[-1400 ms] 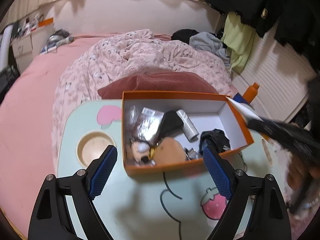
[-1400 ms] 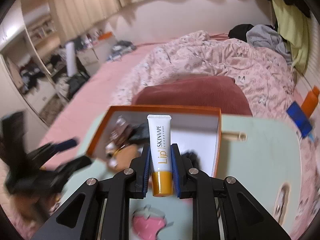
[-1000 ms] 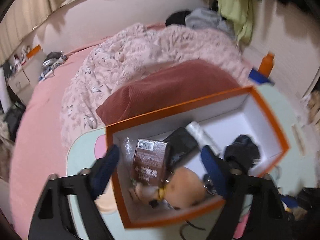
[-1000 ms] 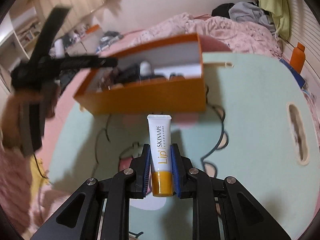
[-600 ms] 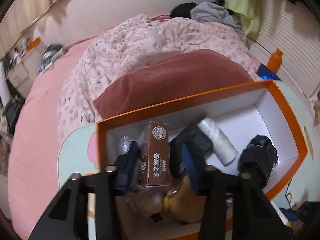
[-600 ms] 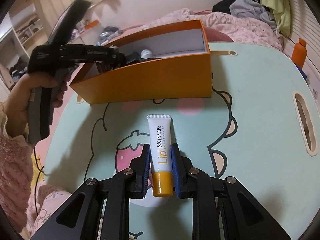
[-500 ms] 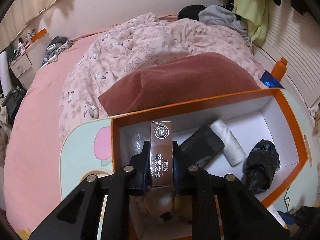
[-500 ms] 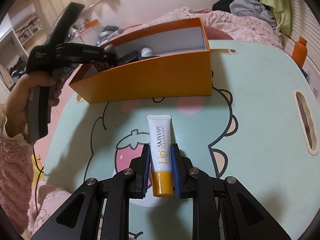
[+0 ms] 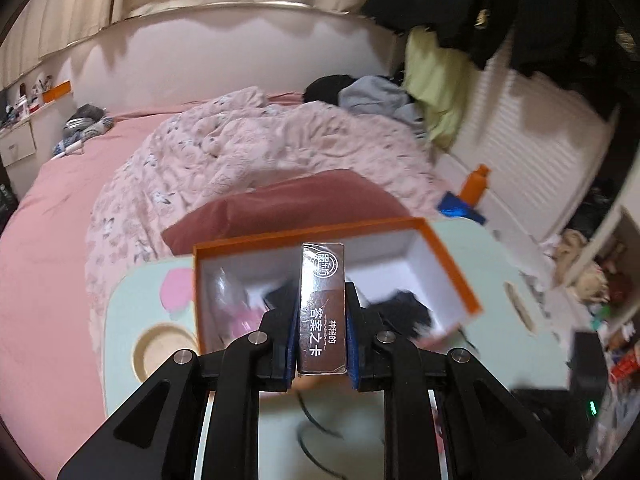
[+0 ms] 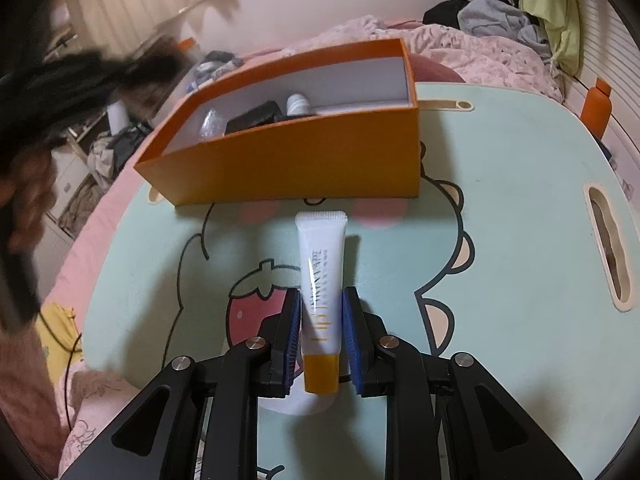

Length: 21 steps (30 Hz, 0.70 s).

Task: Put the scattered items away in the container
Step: 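Set the brown card box down with left tool while right sets lip tube down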

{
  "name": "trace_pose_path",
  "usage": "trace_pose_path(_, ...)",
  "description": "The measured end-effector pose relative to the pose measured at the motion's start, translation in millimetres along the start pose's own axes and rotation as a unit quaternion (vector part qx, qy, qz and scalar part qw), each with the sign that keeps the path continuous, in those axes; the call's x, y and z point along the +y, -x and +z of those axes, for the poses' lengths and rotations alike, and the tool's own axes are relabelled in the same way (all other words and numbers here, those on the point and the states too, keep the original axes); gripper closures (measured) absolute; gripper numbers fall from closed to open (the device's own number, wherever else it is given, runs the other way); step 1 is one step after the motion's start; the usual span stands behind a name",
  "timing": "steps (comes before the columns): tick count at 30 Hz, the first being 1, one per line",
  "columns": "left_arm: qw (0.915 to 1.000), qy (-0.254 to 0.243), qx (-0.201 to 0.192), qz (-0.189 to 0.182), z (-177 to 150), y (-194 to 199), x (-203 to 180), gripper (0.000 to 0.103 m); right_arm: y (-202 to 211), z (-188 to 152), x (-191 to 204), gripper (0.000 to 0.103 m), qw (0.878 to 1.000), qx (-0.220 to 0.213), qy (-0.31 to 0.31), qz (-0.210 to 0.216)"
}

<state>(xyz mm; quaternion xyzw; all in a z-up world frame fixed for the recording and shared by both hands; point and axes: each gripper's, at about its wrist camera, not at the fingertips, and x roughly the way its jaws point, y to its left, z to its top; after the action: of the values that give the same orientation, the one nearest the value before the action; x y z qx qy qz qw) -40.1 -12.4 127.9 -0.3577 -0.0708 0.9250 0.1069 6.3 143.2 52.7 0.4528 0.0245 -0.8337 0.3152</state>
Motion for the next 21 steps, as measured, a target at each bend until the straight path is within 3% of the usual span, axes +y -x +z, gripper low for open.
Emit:
trace_pose_path(5,0.9988,0.02,0.031,-0.034,-56.7,3.7,-8.5,0.083,28.4,-3.5,-6.4,0.046,0.997,-0.072,-0.015,0.015)
trace_pose_path(11,0.9964,0.052,0.067,-0.004,-116.6,-22.9,-7.9,0.083,28.0,-1.4,-12.2,0.045,0.997,-0.069,-0.028,0.015)
trace_pose_path(16,0.9958,0.062,0.067,-0.002,-122.2,-26.3,-7.1,0.081,26.7,-2.7,-12.0,0.045,0.998,-0.063,-0.023,0.013)
trace_pose_path(19,0.9956,0.066,0.066,0.01,-127.0,-26.0,-7.9,0.063,25.8,-4.1,-12.2,0.045,0.998,-0.061,-0.024,0.014)
trace_pose_path(21,0.9958,0.065,0.056,0.031,-127.7,-22.8,-7.7,0.034,25.4,-4.4,-13.1,0.045,0.998,-0.059,-0.025,0.015)
